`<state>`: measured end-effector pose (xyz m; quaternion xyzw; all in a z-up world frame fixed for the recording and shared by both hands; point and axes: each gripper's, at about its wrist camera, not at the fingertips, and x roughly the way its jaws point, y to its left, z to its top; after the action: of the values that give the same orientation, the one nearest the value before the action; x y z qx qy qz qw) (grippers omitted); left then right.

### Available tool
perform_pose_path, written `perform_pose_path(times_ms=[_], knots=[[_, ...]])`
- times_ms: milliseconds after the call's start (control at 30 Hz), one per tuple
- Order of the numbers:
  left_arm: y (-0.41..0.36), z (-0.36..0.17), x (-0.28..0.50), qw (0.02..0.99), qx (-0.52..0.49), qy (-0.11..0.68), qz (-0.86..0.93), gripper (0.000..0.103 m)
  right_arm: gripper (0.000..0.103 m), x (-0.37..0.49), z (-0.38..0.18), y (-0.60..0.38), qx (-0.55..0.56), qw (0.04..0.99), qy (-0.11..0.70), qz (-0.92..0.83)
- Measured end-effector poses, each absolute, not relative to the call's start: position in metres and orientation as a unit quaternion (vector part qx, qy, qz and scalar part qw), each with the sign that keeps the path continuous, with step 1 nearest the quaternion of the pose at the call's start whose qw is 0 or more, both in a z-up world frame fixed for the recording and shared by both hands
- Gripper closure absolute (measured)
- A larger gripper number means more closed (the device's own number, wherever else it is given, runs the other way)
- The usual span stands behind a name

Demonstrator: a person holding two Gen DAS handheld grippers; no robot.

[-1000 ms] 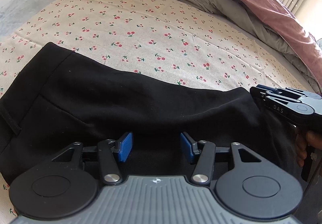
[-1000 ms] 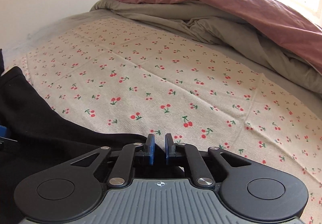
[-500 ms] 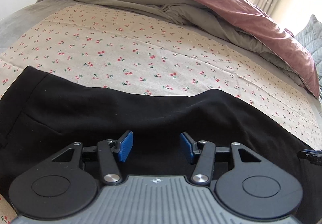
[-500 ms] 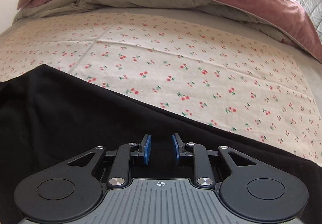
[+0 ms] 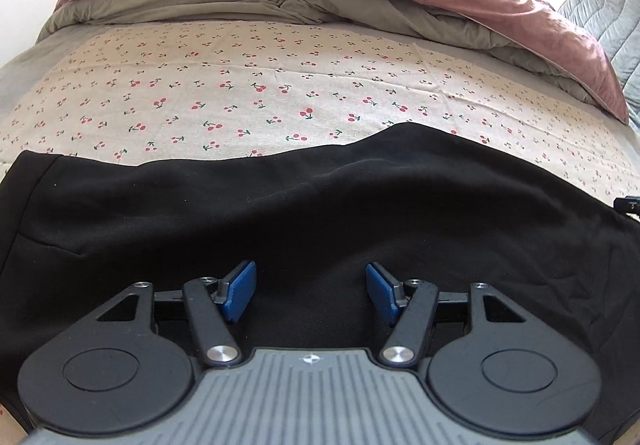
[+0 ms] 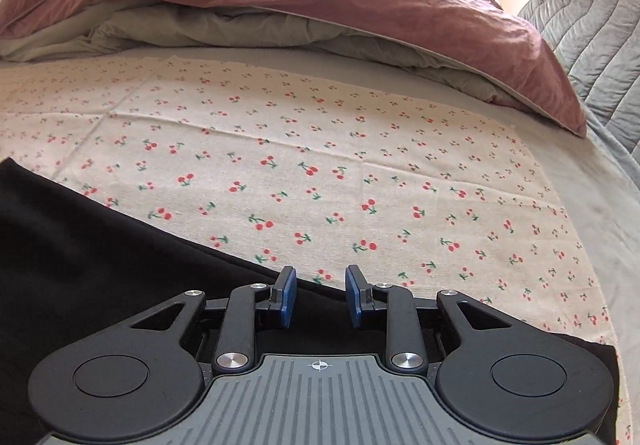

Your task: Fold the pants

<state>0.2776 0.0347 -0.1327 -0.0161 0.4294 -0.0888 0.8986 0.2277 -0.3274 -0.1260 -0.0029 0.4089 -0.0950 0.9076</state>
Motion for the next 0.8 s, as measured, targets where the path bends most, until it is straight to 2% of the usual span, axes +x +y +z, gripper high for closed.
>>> perform_pose_path(times_ms=[233, 333, 367, 467, 633, 800], knots=[[0.053, -0.135, 0.275, 0.897, -0.013, 0.439, -0.058, 0.037, 0.072, 0.224, -0.131, -0.214, -0.058, 0.887, 0.446, 0.106], [0.073, -0.135, 0.273, 0.899, -0.013, 0.436, -0.032, 0.037, 0.061, 0.225, -0.148, -0.194, -0.098, 0.876, 0.462, 0.101], [0.082, -0.134, 0.272, 0.899, -0.022, 0.436, -0.027, 0.037, 0.054, 0.226, -0.148, -0.195, -0.097, 0.876, 0.463, 0.092], [0.106, -0.131, 0.271, 0.898, -0.045, 0.437, -0.019, 0.037, 0.053, 0.225, -0.134, -0.199, -0.081, 0.884, 0.46, 0.033], [0.131, -0.13, 0.272, 0.898, -0.06, 0.437, 0.011, 0.039, 0.052, 0.201, -0.113, -0.155, -0.082, 0.898, 0.411, 0.132], [0.131, -0.128, 0.267, 0.898, -0.054, 0.436, 0.019, 0.04, 0.052, 0.184, -0.141, -0.101, -0.131, 0.856, 0.466, 0.184]])
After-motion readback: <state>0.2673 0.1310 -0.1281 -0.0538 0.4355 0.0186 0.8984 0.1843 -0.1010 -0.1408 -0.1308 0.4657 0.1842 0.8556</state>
